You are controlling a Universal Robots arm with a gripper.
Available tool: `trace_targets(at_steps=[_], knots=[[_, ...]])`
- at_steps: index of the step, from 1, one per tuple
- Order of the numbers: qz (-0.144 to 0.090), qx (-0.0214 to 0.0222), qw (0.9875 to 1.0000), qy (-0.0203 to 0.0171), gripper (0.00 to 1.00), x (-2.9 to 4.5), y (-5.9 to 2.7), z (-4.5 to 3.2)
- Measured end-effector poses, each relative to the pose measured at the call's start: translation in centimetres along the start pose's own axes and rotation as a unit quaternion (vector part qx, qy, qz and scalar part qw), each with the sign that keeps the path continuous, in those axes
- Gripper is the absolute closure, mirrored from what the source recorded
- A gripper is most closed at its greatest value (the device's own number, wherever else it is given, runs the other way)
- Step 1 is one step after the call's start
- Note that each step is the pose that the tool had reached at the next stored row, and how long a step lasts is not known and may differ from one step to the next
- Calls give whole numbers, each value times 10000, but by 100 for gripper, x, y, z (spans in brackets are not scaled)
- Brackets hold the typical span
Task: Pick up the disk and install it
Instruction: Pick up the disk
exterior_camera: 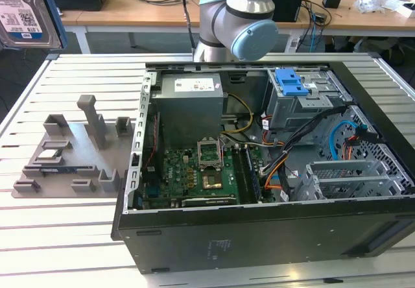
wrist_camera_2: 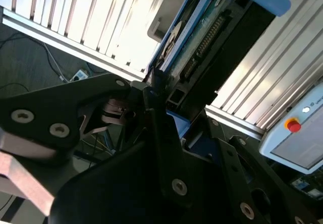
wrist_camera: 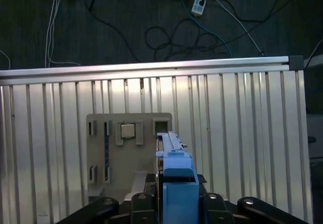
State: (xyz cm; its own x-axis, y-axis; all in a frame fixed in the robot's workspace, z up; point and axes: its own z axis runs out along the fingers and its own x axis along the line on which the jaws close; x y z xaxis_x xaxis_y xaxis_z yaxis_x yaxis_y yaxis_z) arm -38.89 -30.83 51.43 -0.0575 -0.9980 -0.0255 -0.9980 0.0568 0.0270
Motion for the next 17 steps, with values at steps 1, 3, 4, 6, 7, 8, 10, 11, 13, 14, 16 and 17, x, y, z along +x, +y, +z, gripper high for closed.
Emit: trace_targets(at_steps=[1, 3, 4, 6, 7, 8, 10, 11, 13, 14, 16, 17], knots=[[0, 0, 10000, 0, 63, 0, 0, 0], [0, 0, 10000, 0, 63, 0, 0, 0], [0, 0, 10000, 0, 63, 0, 0, 0], [-1, 0, 10000, 1, 63, -2, -37, -2], [0, 0, 10000, 1, 63, -3, -59, -2], [0, 0, 10000, 1, 63, -5, -84, -3], [0, 1, 10000, 2, 63, -9, -158, -4], [0, 0, 10000, 3, 63, -11, -201, -6], [0, 0, 10000, 3, 63, -16, -278, -8], [0, 0, 10000, 2, 63, -18, -322, -8], [0, -1, 10000, 3, 63, -24, -418, -12], [1, -1, 10000, 3, 63, -26, -455, -12]])
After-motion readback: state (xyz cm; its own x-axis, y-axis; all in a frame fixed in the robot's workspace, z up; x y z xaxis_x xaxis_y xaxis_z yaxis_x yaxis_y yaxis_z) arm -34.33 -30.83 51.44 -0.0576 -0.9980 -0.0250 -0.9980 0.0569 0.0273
